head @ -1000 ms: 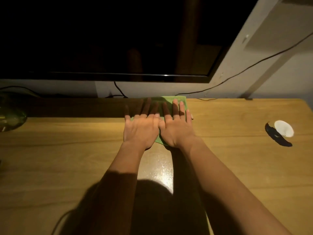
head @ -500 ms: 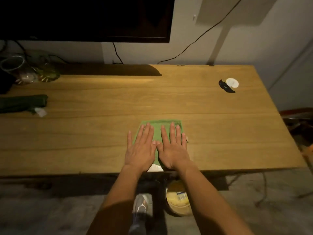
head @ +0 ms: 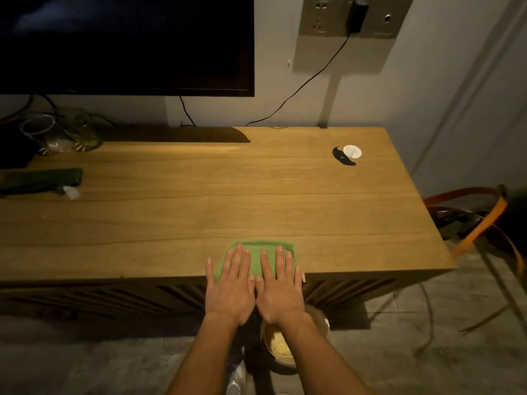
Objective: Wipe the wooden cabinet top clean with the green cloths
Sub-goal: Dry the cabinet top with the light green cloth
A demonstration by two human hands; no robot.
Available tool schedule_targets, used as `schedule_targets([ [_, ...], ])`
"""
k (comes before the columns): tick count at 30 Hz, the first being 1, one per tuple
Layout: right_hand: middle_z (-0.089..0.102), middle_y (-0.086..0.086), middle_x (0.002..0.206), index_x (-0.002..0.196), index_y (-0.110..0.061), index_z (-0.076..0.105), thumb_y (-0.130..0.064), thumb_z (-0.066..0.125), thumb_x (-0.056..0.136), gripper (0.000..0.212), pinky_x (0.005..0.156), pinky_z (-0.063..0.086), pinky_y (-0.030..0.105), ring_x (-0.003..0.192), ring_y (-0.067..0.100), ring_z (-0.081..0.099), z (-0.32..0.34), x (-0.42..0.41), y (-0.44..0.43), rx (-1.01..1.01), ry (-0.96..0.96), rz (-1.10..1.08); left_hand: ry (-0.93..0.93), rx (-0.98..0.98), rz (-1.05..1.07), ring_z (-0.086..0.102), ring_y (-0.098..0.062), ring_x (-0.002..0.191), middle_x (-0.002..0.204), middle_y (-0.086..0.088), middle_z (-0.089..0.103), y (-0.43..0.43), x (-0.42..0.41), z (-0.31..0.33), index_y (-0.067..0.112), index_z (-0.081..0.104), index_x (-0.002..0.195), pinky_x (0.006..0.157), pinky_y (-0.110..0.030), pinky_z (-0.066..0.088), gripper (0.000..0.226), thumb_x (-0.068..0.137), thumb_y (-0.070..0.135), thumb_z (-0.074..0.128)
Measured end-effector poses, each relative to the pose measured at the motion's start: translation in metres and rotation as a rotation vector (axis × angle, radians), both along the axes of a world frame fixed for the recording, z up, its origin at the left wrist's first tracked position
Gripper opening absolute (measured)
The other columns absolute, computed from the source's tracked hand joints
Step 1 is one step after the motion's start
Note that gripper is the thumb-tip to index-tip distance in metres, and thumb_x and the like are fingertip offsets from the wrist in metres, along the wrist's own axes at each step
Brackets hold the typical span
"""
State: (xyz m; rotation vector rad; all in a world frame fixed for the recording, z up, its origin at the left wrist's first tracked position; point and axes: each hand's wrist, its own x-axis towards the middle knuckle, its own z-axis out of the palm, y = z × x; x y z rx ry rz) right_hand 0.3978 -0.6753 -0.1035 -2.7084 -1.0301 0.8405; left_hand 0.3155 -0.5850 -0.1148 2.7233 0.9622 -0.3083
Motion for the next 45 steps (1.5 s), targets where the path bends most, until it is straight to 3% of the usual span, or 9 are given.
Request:
schedule_targets([
  [7, -0.043, 0.002, 0.152, 0.146, -0.033, -0.03, -0.047, 0.004, 0.102, 0.056, 0.114, -0.025, 0.043, 0.139, 0.02, -0.041, -0.012, 0.048, 0.039, 0.029, -0.043, -0.011, -0.039, 0.013, -0.01, -0.036, -0.011, 0.141, 0.156, 0.007, -0.036, 0.038, 0.046, -0.013, 0.025, -0.029, 0.148, 0.113, -0.047, -0.026, 0.059, 0.101, 0.046, -0.001],
  [18, -0.039, -0.001, 0.155, 0.149, -0.036, -0.024, -0.051, 0.002, 0.101, 0.057, 0.116, -0.024, 0.043, 0.14, 0.016, -0.039, -0.027, 0.223, 0.184, 0.086, -0.105, -0.072, -0.058, 0.034, -0.041, -0.031, -0.011, 0.144, 0.157, 0.007, -0.032, 0.188, 0.228, -0.022, 0.025, -0.026, 0.149, 0.113, -0.054, -0.024, 0.059, 0.099, 0.048, -0.006],
  [21, -0.037, -0.001, 0.156, 0.15, -0.037, -0.024, -0.052, 0.002, 0.101, 0.057, 0.116, -0.023, 0.042, 0.141, 0.017, -0.038, -0.03, 0.273, 0.222, 0.083, -0.118, -0.081, -0.059, 0.032, -0.055, -0.025, -0.014, 0.147, 0.16, 0.006, -0.028, 0.227, 0.279, -0.021, 0.025, -0.024, 0.149, 0.115, -0.055, -0.02, 0.059, 0.099, 0.048, -0.004],
  [24, -0.034, -0.001, 0.158, 0.152, -0.036, -0.02, -0.051, 0.003, 0.102, 0.057, 0.114, -0.025, 0.041, 0.143, 0.018, -0.035, -0.031, 0.317, 0.253, 0.078, -0.134, -0.07, -0.081, 0.019, -0.046, -0.004, -0.018, 0.151, 0.163, 0.006, -0.021, 0.257, 0.322, -0.019, 0.025, -0.017, 0.152, 0.116, -0.058, -0.015, 0.06, 0.101, 0.047, 0.002],
  [27, -0.03, 0.0, 0.161, 0.153, -0.036, -0.017, -0.05, 0.003, 0.101, 0.058, 0.113, -0.025, 0.041, 0.145, 0.018, -0.032, -0.033, 0.35, 0.276, 0.079, -0.156, -0.061, -0.073, -0.062, -0.034, -0.021, -0.015, 0.148, 0.157, 0.007, -0.033, 0.278, 0.354, -0.02, 0.023, -0.019, 0.153, 0.119, -0.06, 0.0, 0.06, 0.102, 0.045, 0.005],
  [29, -0.026, 0.001, 0.162, 0.154, -0.036, -0.016, -0.049, 0.003, 0.101, 0.058, 0.114, -0.024, 0.041, 0.146, 0.019, -0.03, -0.035, 0.362, 0.284, 0.083, -0.183, -0.054, -0.058, -0.072, -0.044, -0.031, -0.014, 0.144, 0.156, 0.005, -0.035, 0.287, 0.365, -0.023, 0.023, -0.025, 0.149, 0.119, -0.059, 0.008, 0.059, 0.102, 0.043, 0.003],
  [38, -0.022, 0.004, 0.164, 0.155, -0.033, -0.013, -0.047, 0.005, 0.102, 0.058, 0.119, -0.017, 0.044, 0.148, 0.021, -0.025, -0.026, 0.361, 0.282, 0.077, -0.214, -0.024, -0.067, -0.064, -0.043, -0.031, -0.016, 0.144, 0.158, 0.003, -0.032, 0.285, 0.364, -0.019, 0.02, -0.025, 0.149, 0.118, -0.059, 0.013, 0.059, 0.101, 0.042, 0.001],
  [42, -0.024, 0.003, 0.163, 0.155, -0.033, -0.013, -0.048, 0.005, 0.102, 0.058, 0.118, -0.018, 0.043, 0.148, 0.02, -0.026, -0.028, 0.344, 0.268, 0.083, -0.21, -0.017, -0.105, -0.013, -0.042, -0.015, -0.018, 0.15, 0.162, 0.003, -0.024, 0.27, 0.347, -0.024, 0.02, -0.016, 0.153, 0.117, -0.063, -0.009, 0.061, 0.101, 0.044, 0.004],
  [45, -0.027, 0.002, 0.162, 0.155, -0.034, -0.015, -0.049, 0.003, 0.102, 0.058, 0.118, -0.02, 0.042, 0.147, 0.02, -0.028, -0.029, 0.323, 0.247, 0.076, -0.214, -0.013, -0.153, 0.034, -0.044, 0.002, -0.019, 0.151, 0.165, 0.003, -0.014, 0.25, 0.322, -0.024, 0.021, -0.008, 0.155, 0.114, -0.06, -0.014, 0.06, 0.101, 0.045, 0.004],
])
